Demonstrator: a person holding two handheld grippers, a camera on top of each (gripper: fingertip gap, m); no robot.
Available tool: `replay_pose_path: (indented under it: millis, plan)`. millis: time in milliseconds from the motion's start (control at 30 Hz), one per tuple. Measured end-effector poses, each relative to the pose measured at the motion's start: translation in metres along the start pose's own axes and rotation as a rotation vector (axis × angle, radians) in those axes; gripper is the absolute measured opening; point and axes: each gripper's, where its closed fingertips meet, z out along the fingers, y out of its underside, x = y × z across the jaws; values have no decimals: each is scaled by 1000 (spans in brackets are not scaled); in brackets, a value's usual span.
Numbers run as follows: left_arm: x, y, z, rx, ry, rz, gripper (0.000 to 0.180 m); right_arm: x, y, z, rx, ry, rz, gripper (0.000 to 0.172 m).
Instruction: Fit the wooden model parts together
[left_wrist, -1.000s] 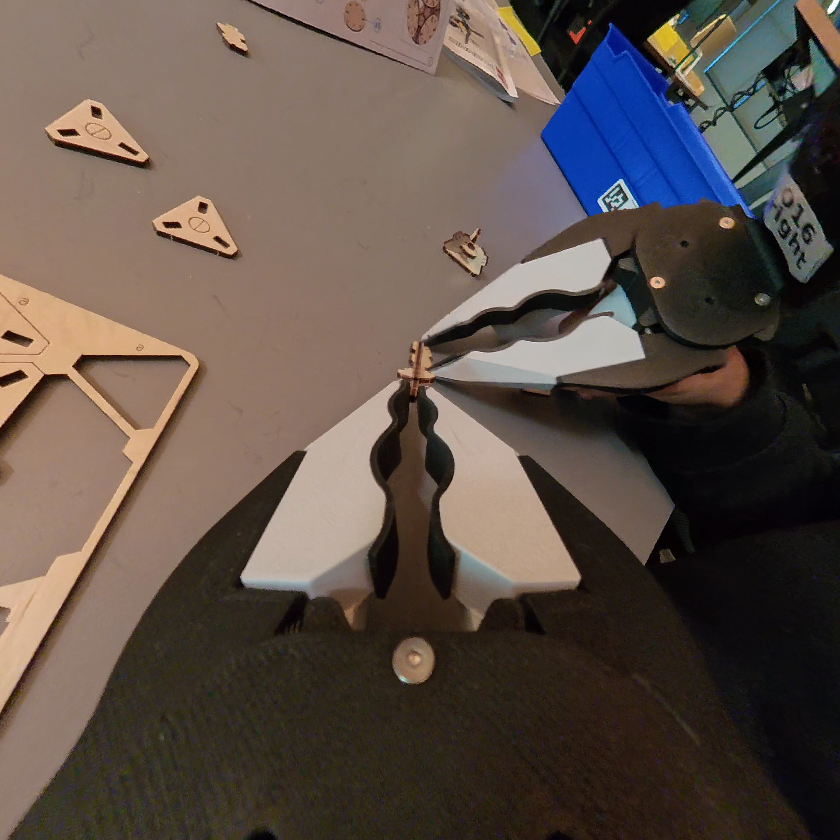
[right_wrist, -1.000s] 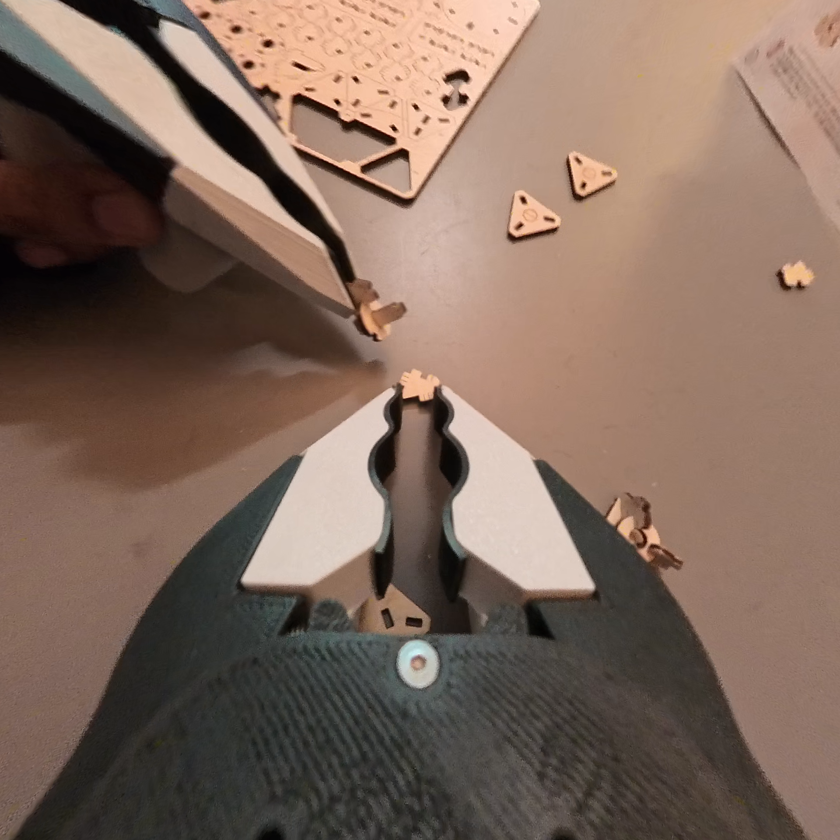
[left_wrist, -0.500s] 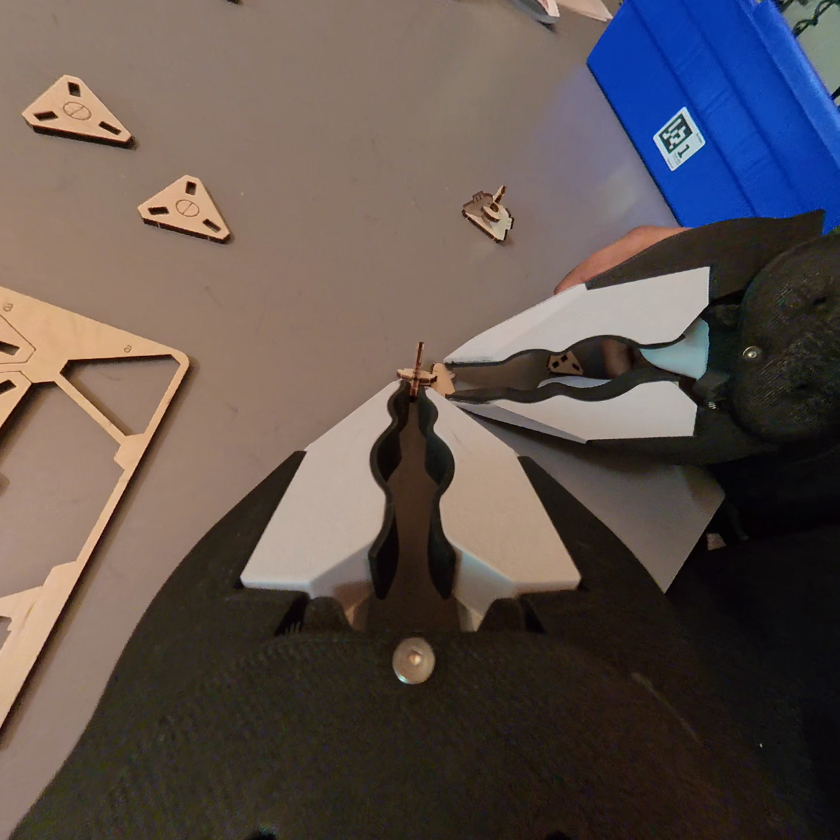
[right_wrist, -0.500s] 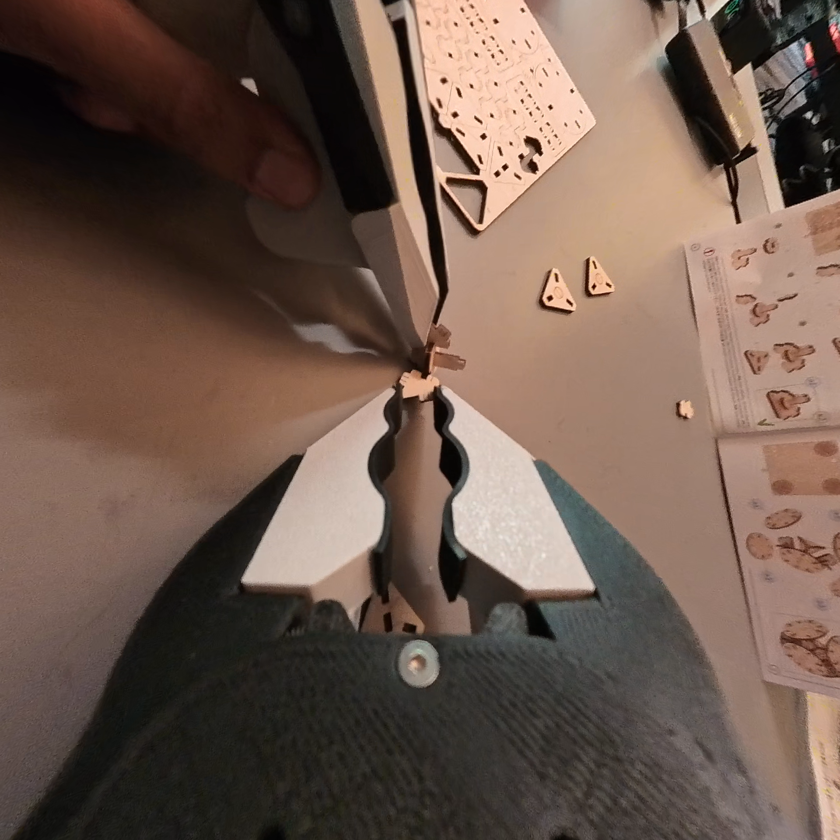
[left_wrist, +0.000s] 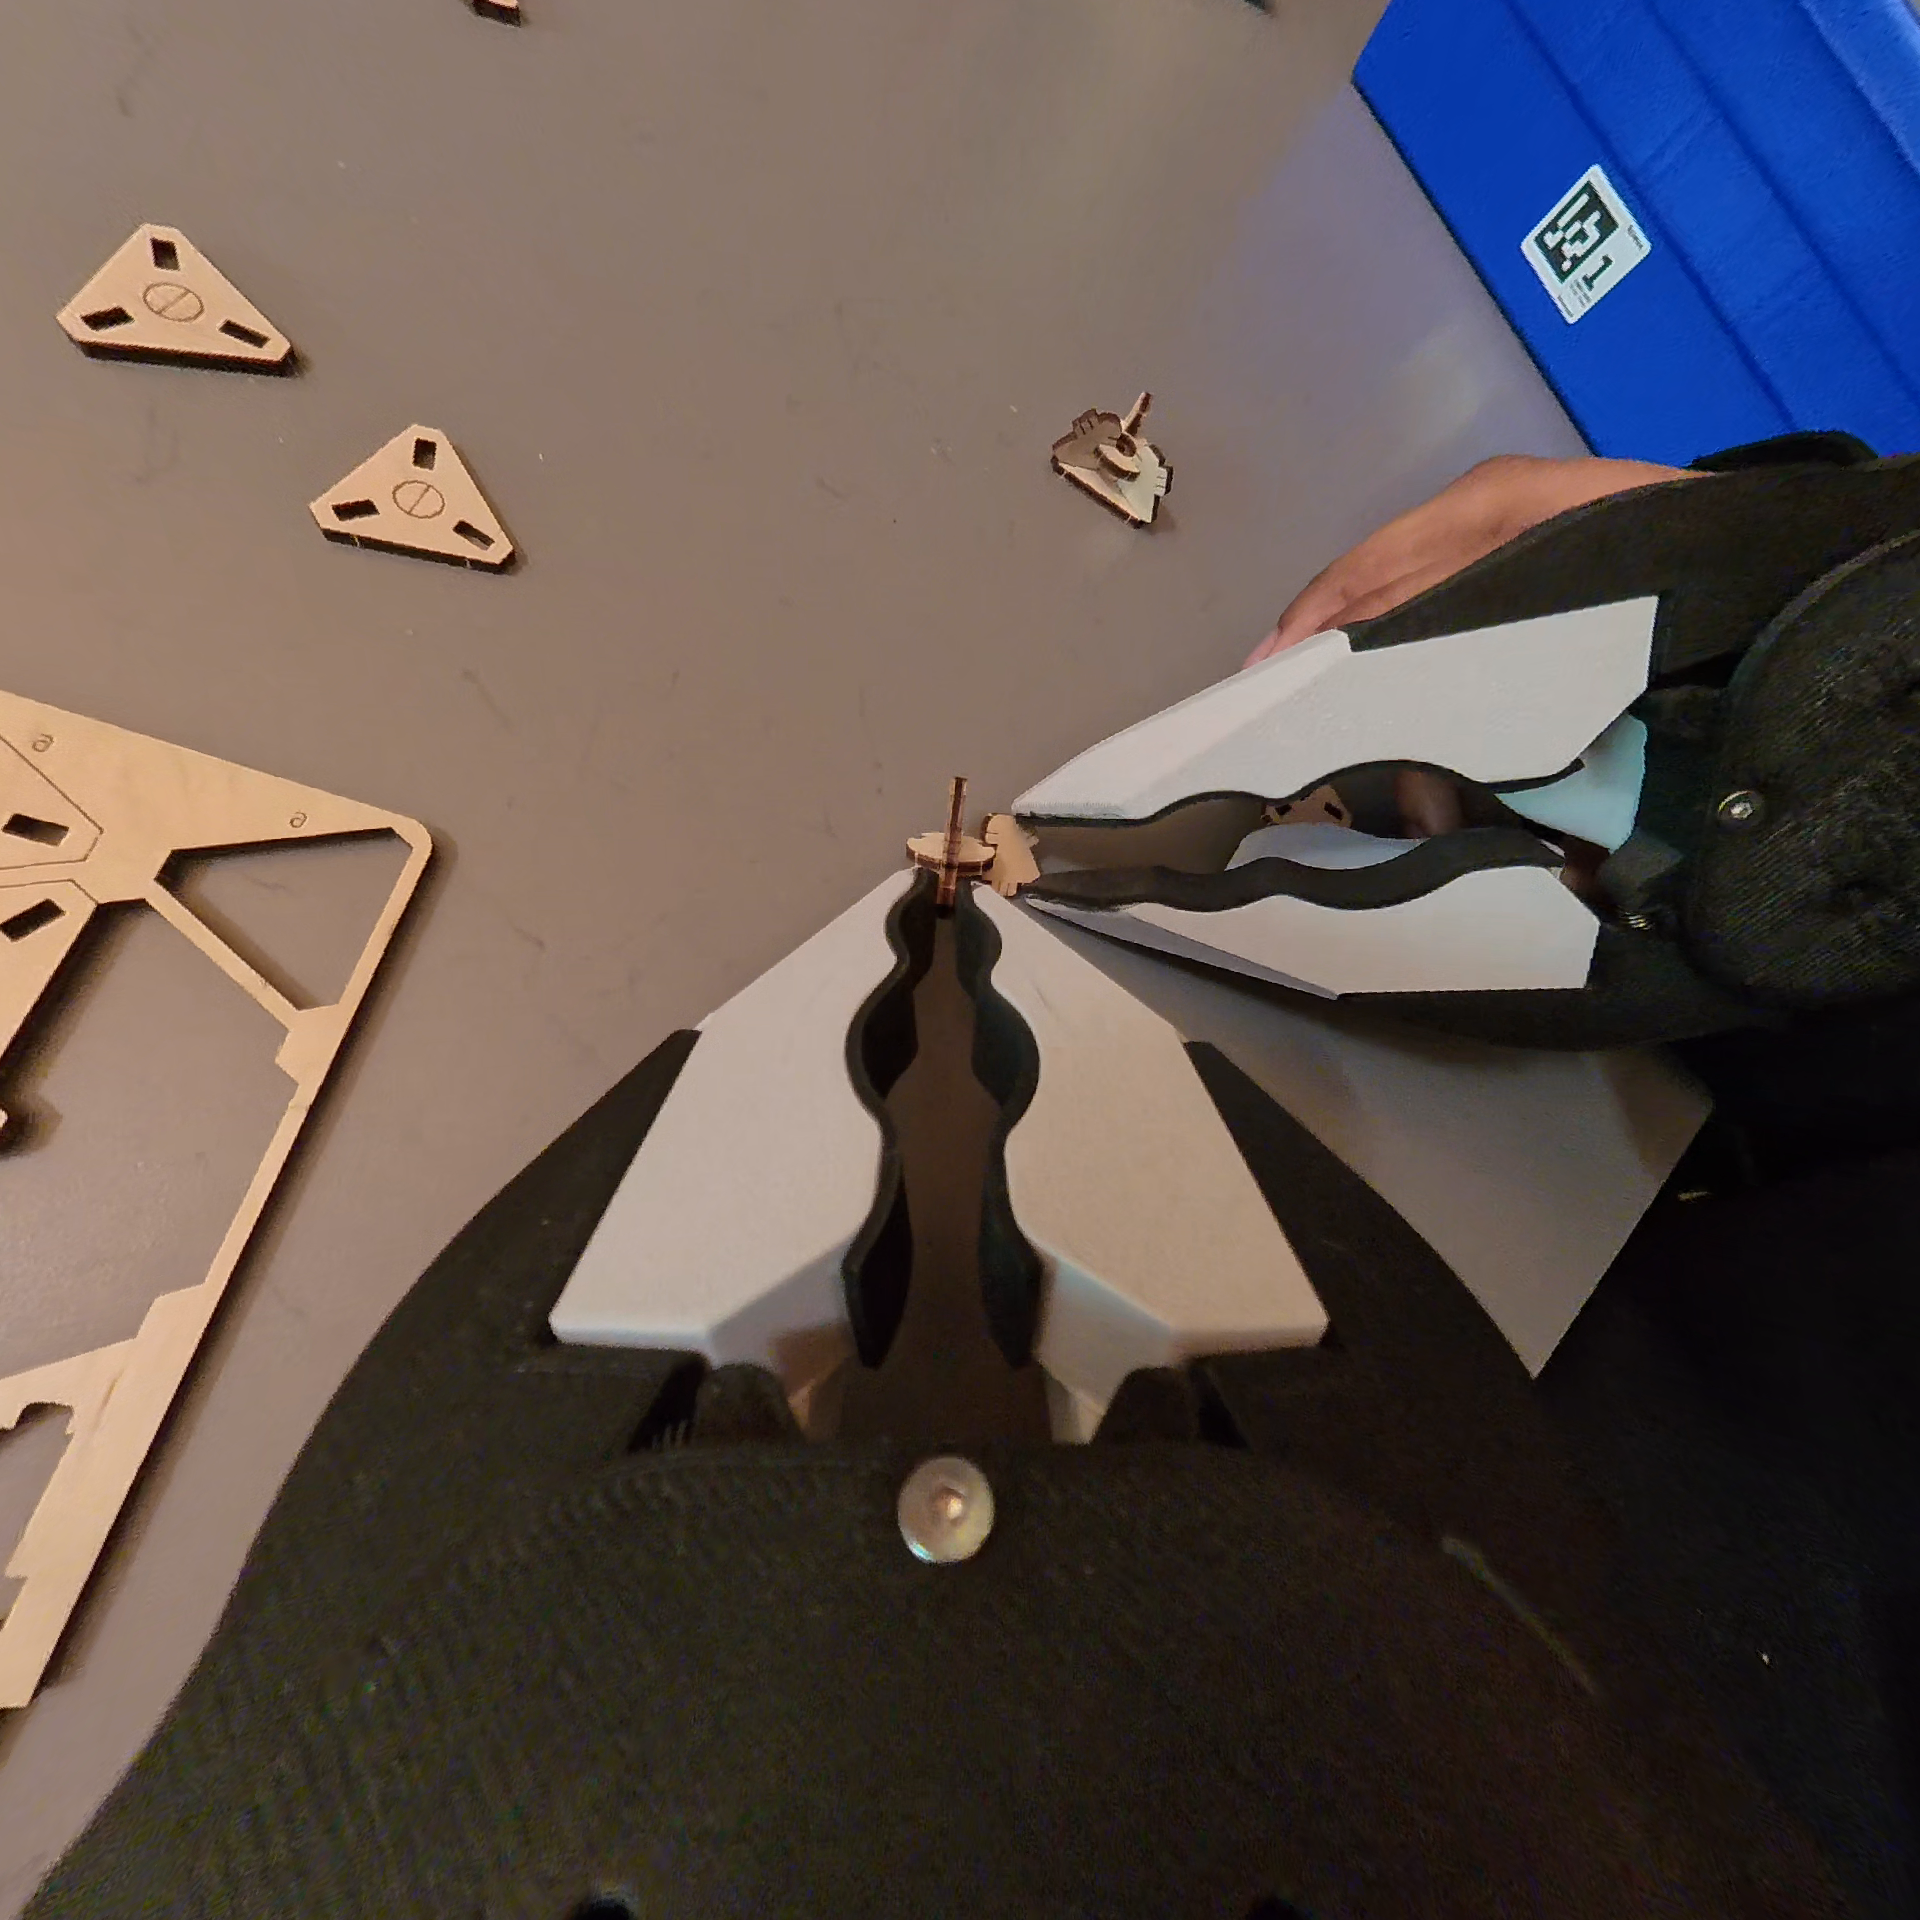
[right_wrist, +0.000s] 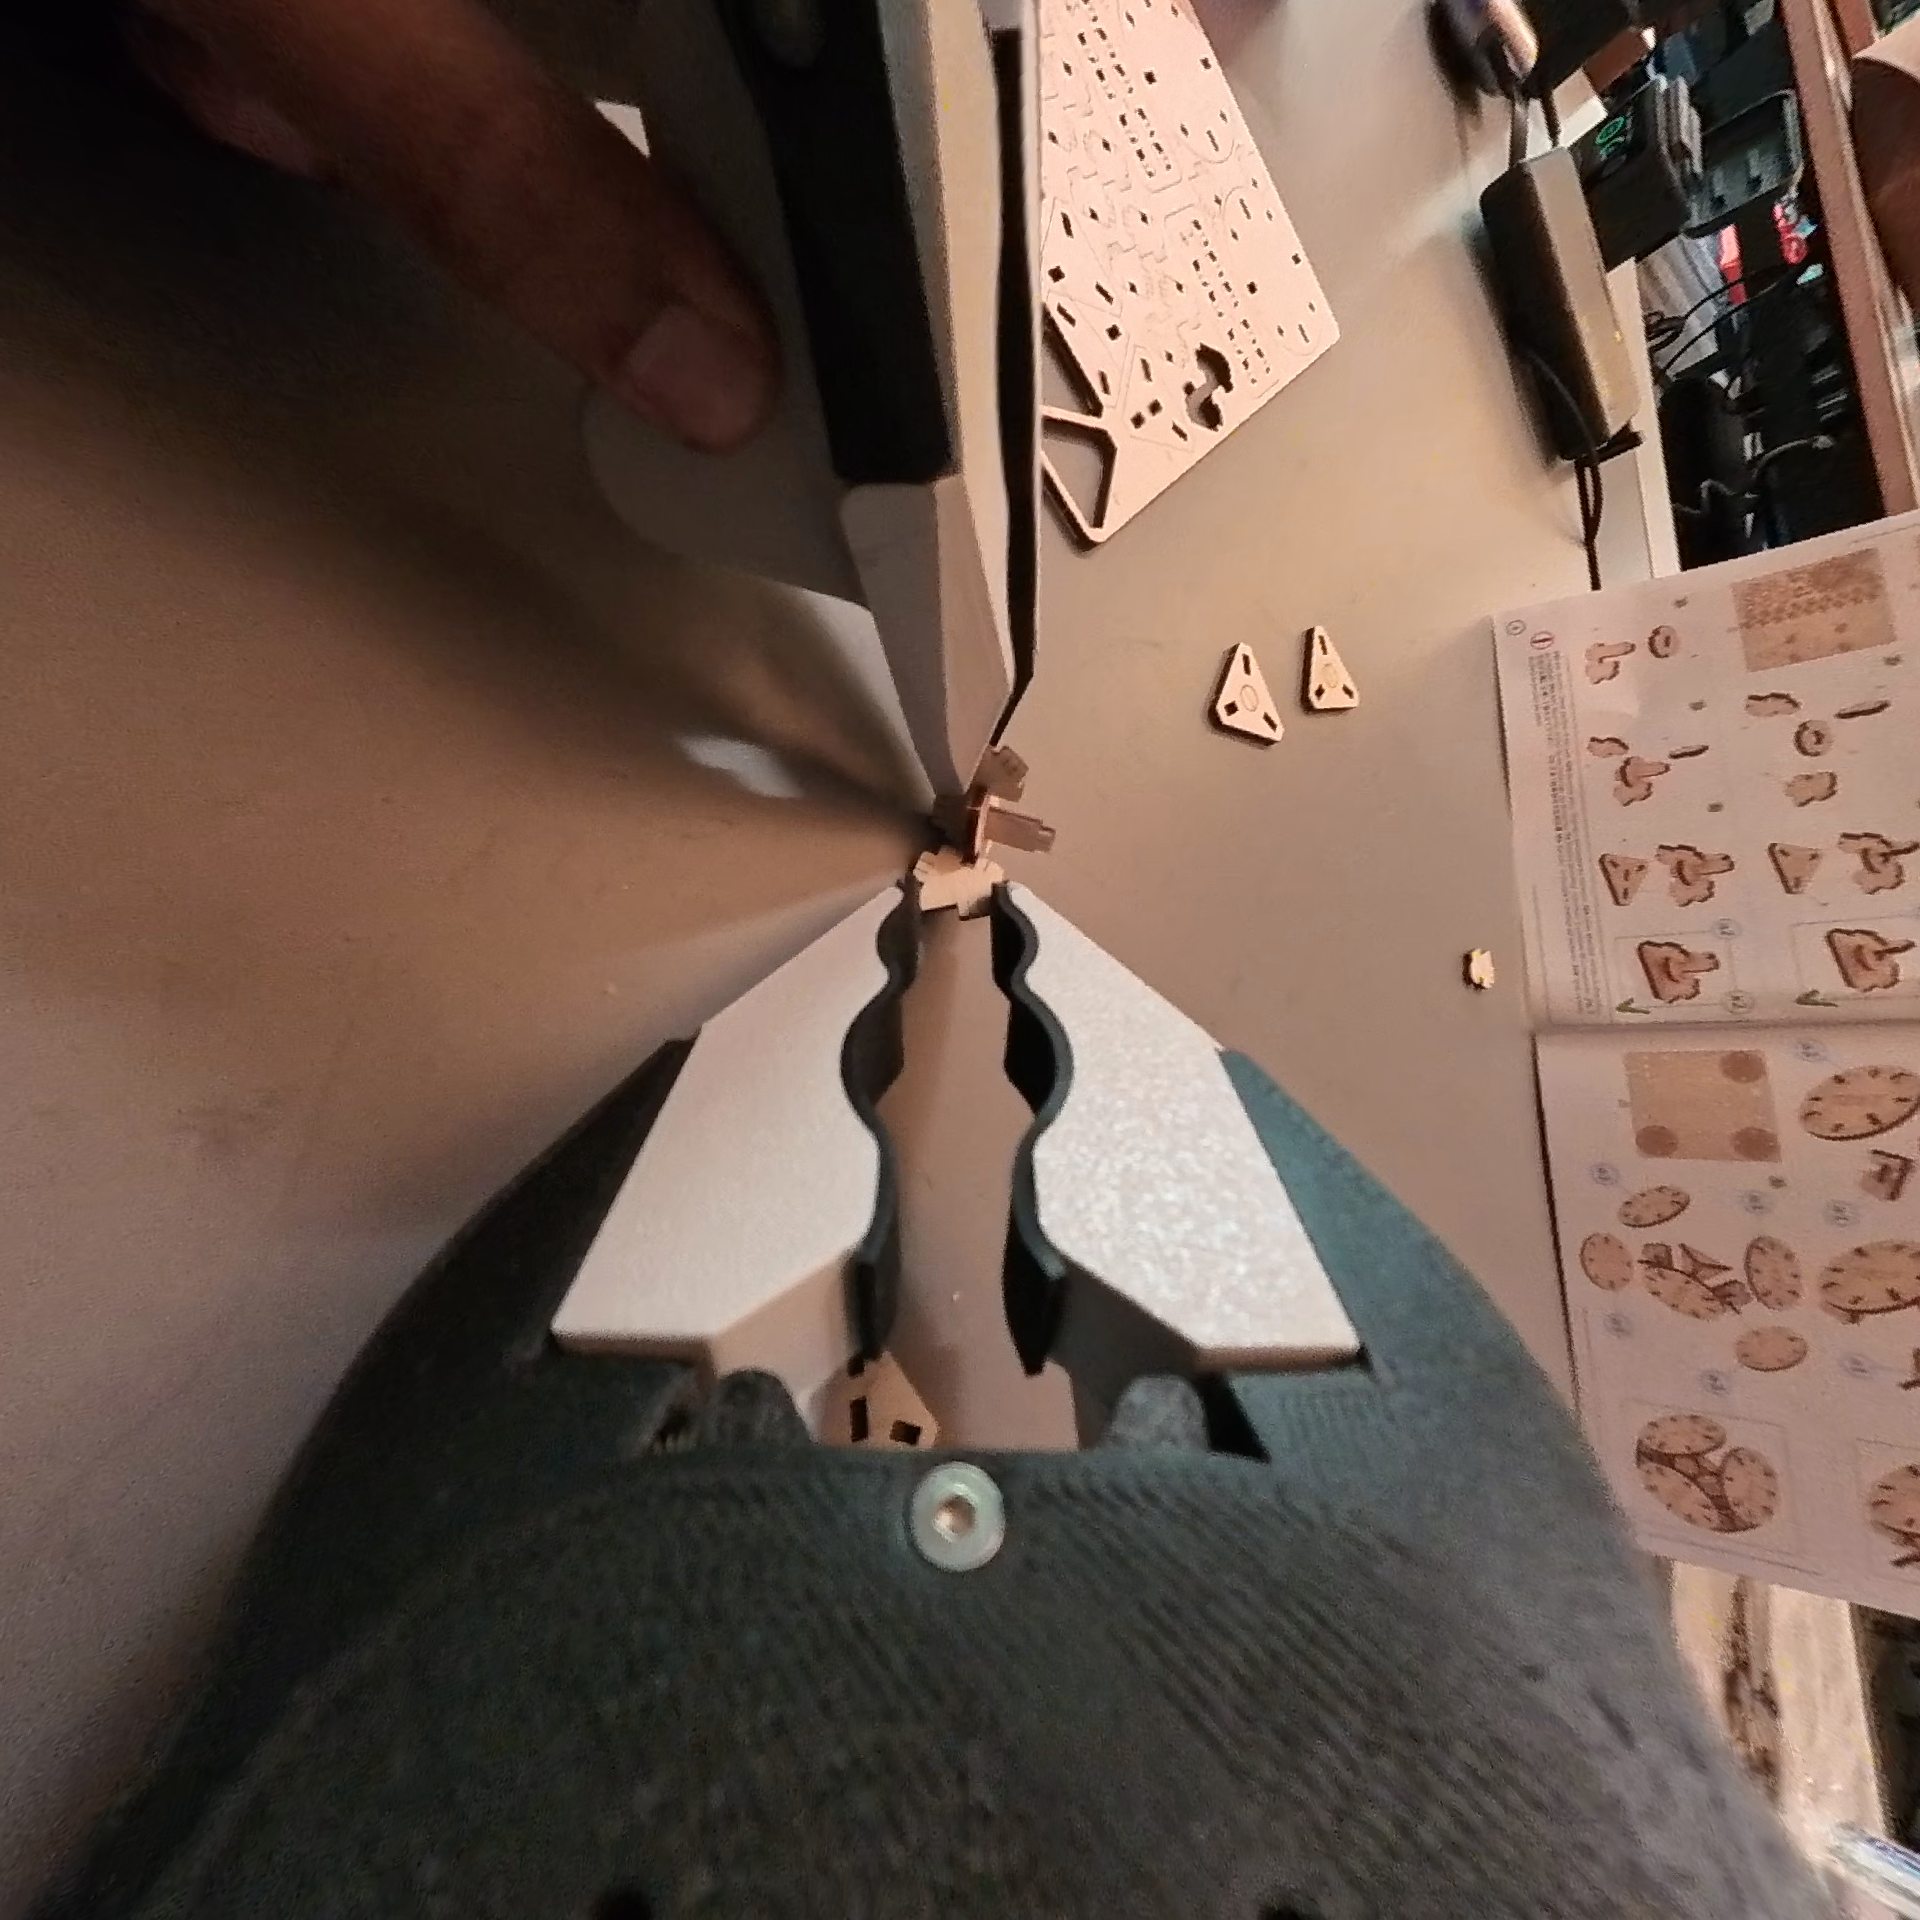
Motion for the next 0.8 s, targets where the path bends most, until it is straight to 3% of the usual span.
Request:
replay_pose_path:
  millis: [267,433,800]
  plan:
    - [1,0,-1,-4,-10,27,0,-1,-1,-1,2,22,-88,12]
    - [2,1,-1,-11,-16,85,0,-2,-1,-2,34,-27,-42,12]
    - [3,-3,-5,20,36,32,0,0,-2,-3,68,-12,-53,12]
